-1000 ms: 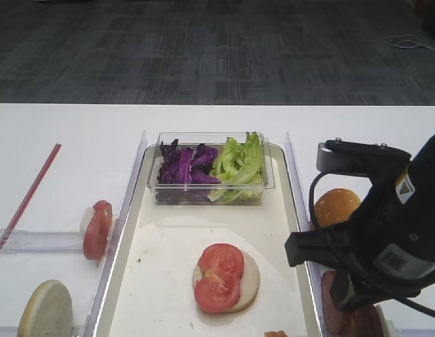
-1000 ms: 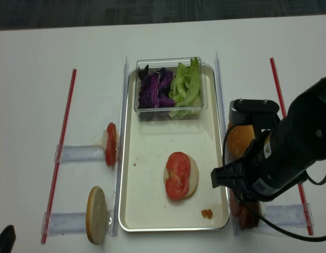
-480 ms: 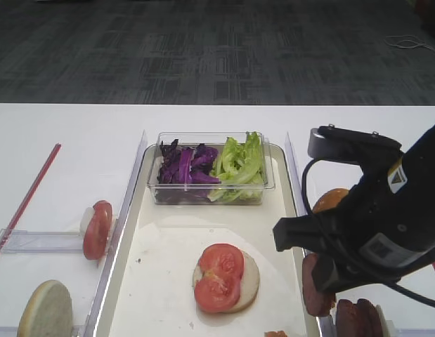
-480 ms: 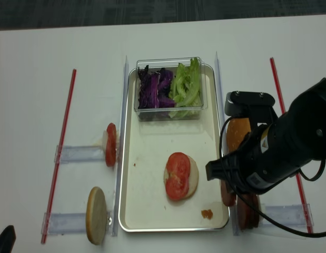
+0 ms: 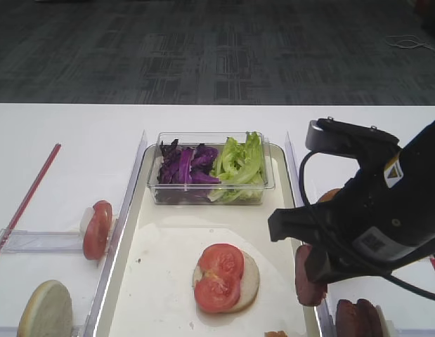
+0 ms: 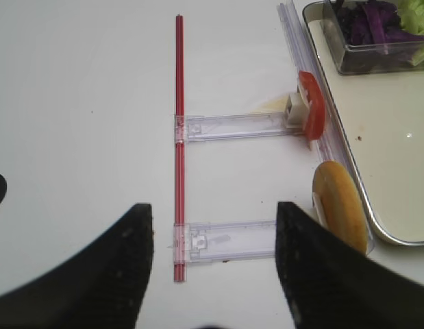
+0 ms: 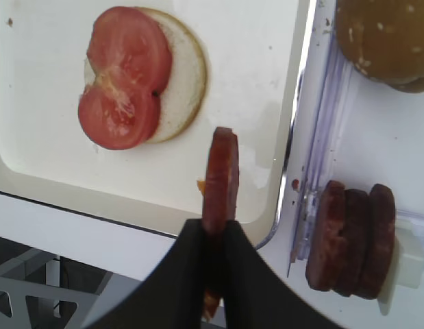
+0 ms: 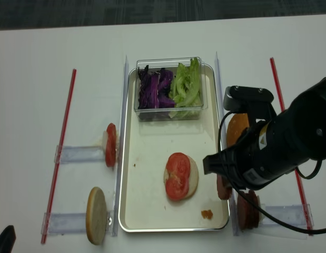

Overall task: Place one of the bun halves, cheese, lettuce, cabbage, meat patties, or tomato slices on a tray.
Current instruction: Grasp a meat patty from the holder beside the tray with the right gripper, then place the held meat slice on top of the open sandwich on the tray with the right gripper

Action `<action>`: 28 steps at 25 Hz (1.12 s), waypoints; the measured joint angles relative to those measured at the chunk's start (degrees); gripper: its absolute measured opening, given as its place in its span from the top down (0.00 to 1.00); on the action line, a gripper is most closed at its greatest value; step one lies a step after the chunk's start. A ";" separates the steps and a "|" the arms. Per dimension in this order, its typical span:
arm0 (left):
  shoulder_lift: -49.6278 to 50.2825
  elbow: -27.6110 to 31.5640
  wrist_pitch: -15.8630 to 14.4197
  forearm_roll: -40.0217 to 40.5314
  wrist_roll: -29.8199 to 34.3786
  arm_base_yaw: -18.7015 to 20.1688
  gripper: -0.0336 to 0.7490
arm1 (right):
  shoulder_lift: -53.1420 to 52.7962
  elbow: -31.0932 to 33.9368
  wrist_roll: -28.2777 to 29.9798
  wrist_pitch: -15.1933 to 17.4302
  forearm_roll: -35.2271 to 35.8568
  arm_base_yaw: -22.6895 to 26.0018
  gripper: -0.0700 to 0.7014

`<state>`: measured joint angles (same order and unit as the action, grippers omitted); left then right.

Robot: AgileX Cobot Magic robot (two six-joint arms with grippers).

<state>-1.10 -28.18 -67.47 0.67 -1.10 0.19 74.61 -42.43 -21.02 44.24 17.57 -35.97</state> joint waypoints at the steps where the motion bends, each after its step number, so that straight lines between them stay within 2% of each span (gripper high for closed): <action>1: 0.00 0.00 0.00 0.00 0.00 0.00 0.43 | 0.00 0.00 0.12 -0.13 -0.02 0.00 0.82; 8: 0.00 0.00 0.00 0.00 0.00 0.00 0.43 | 0.00 0.00 2.81 -0.49 2.23 0.73 0.82; 16: 0.00 0.00 0.00 0.00 0.00 0.00 0.43 | 0.00 0.00 17.88 0.57 14.95 8.79 0.82; 28: 0.00 0.00 0.00 0.00 0.00 0.00 0.43 | 3.14 0.00 26.70 0.80 22.07 10.40 0.82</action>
<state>-1.10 -28.18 -67.47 0.67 -1.10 0.19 77.75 -42.43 5.67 45.05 39.64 -25.57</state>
